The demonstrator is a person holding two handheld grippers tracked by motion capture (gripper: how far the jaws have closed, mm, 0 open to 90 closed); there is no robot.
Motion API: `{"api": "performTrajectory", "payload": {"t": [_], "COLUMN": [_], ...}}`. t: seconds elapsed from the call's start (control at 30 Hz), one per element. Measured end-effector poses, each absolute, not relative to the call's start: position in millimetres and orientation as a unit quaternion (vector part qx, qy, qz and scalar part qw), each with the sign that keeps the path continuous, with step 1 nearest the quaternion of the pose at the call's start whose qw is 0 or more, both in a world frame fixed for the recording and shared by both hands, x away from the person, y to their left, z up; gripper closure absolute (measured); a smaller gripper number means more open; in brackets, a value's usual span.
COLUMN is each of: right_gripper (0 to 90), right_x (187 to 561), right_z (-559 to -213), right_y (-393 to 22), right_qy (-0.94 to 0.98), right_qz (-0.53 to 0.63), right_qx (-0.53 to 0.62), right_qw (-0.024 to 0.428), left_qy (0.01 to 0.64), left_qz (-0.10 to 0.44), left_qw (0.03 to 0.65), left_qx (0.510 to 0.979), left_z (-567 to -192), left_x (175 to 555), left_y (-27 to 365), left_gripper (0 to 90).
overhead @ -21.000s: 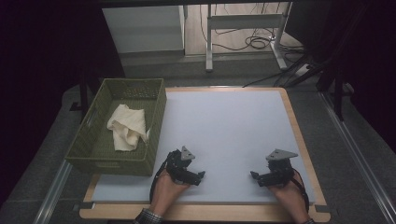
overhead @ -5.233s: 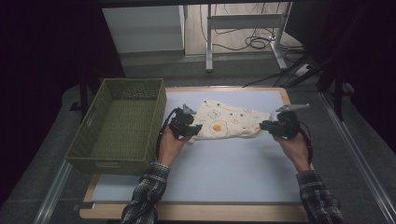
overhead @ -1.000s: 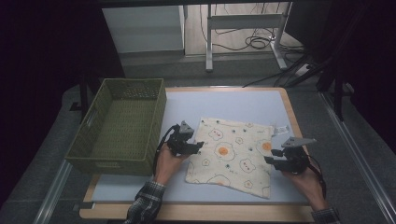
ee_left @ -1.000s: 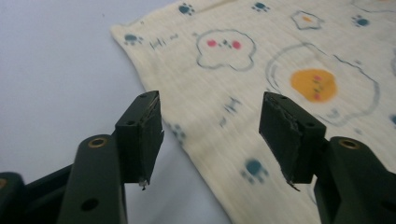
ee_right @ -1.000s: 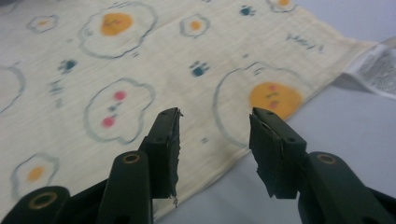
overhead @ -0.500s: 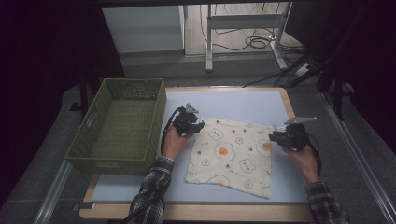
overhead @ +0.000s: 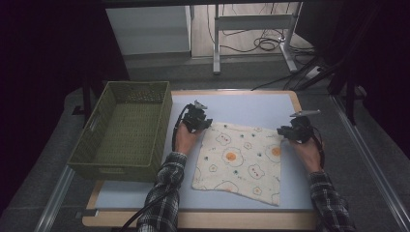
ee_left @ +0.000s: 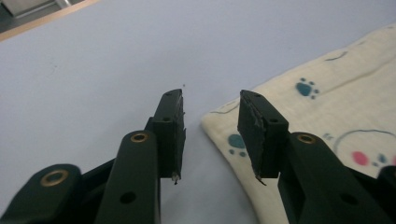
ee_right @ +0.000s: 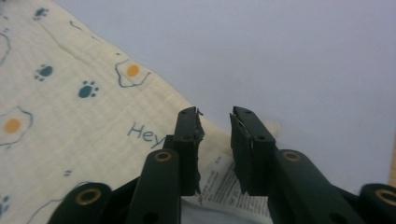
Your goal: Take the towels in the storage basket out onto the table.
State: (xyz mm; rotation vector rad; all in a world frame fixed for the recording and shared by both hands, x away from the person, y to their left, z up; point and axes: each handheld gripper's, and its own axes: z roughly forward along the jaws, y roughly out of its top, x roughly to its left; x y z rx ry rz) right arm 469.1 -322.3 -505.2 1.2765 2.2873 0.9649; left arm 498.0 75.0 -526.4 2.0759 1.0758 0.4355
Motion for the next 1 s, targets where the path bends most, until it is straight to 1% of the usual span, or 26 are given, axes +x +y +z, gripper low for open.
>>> {"api": "performTrajectory", "payload": {"t": [0.07, 0.2, 0.27, 0.3, 0.33, 0.37, 0.47, 0.53, 0.63, 0.7, 0.8, 0.83, 1.0], "right_gripper": [69.6, 70.3, 75.5, 80.4, 84.8, 84.8, 86.8, 87.1, 87.2, 87.3, 87.2, 87.2, 87.2], "right_x": [472.0, 471.1, 469.7, 469.1, 467.5, 467.5, 467.0, 467.6, 470.8, 474.1, 478.7, 478.3, 468.0], "right_z": [-509.8, -513.5, -513.4, -513.0, -513.0, -513.0, -511.5, -511.1, -508.6, -503.1, -488.3, -483.5, -473.7], "right_y": [-321.6, -319.0, -316.8, -316.5, -315.6, -315.6, -313.6, -312.0, -311.2, -311.1, -307.2, -305.2, -297.0], "right_qy": [0.809, 0.812, 0.814, 0.817, 0.818, 0.818, 0.82, 0.821, 0.819, 0.814, 0.81, 0.807, 0.813], "right_qz": [0.329, 0.32, 0.316, 0.314, 0.317, 0.317, 0.311, 0.308, 0.312, 0.32, 0.335, 0.344, 0.353], "right_qx": [0.454, 0.451, 0.449, 0.447, 0.447, 0.447, 0.448, 0.446, 0.445, 0.446, 0.436, 0.433, 0.412], "right_qw": [0.178, 0.186, 0.191, 0.184, 0.177, 0.177, 0.174, 0.178, 0.185, 0.19, 0.204, 0.207, 0.211], "left_qy": [0.424, 0.418, 0.417, 0.414, 0.412, 0.412, 0.418, 0.42, 0.426, 0.429, 0.433, 0.433, 0.419], "left_qz": [0.17, 0.178, 0.172, 0.165, 0.161, 0.154, 0.136, 0.134, 0.146, 0.166, 0.18, 0.178, 0.188], "left_qw": [0.37, 0.35, 0.357, 0.36, 0.361, 0.364, 0.367, 0.367, 0.371, 0.376, 0.395, 0.397, 0.402], "left_qx": [0.809, 0.819, 0.818, 0.82, 0.821, 0.821, 0.82, 0.819, 0.812, 0.805, 0.79, 0.79, 0.792], "left_z": [-529.6, -535.9, -536.7, -536.9, -537.0, -536.8, -535.6, -534.9, -530.5, -522.9, -507.1, -504.9, -503.7], "left_x": [500.1, 501.8, 501.6, 501.2, 500.7, 500.5, 499.4, 498.9, 498.5, 497.7, 495.7, 494.5, 473.9], "left_y": [74.6, 70.5, 69.8, 69.3, 68.4, 67.5, 64.8, 64.8, 70.1, 75.5, 86.1, 87.8, 91.3], "left_gripper": [57.7, 56.3, 56.8, 61.5, 69.9, 69.9, 84.4, 87.1, 88.1, 88.3, 88.4, 88.3, 88.1]}}
